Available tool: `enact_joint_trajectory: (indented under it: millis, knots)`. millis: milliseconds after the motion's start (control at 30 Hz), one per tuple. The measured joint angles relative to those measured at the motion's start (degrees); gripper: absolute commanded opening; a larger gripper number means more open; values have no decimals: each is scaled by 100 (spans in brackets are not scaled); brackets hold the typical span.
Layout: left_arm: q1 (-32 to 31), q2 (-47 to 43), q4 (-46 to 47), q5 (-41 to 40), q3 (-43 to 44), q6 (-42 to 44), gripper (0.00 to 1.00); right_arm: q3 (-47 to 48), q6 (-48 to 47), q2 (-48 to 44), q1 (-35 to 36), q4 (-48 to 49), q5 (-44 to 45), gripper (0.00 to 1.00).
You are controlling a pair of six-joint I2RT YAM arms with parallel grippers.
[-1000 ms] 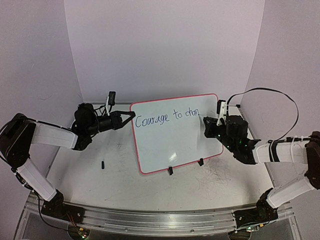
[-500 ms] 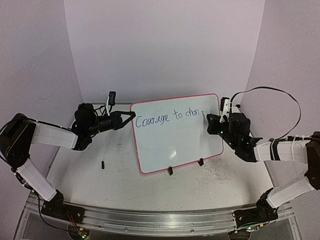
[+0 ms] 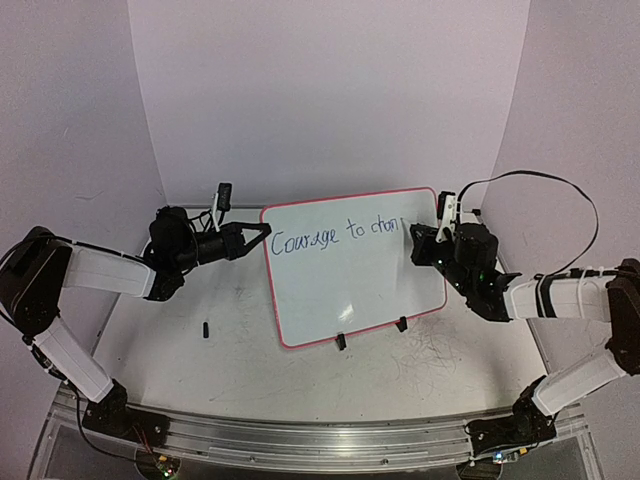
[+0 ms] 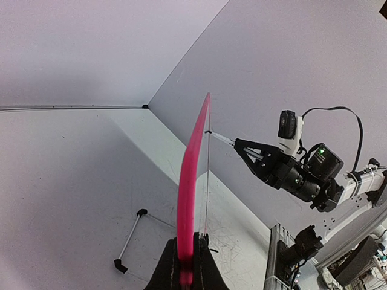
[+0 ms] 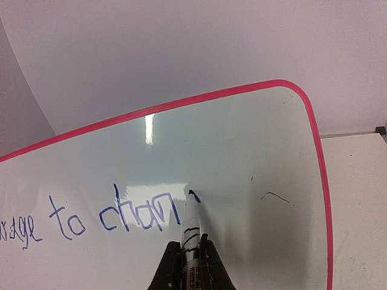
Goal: Write a sentence on the whiteboard
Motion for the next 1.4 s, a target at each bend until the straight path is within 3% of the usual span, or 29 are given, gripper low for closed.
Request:
enact_joint_trajectory:
  millis: [767, 1400]
  knots:
    - [-7, 0, -2, -8, 2, 0, 0, -289, 127, -112, -4, 42, -296, 0]
    - [-7, 0, -5, -12, 2, -2, 0, -97, 109, -8, -4, 8, -34, 0]
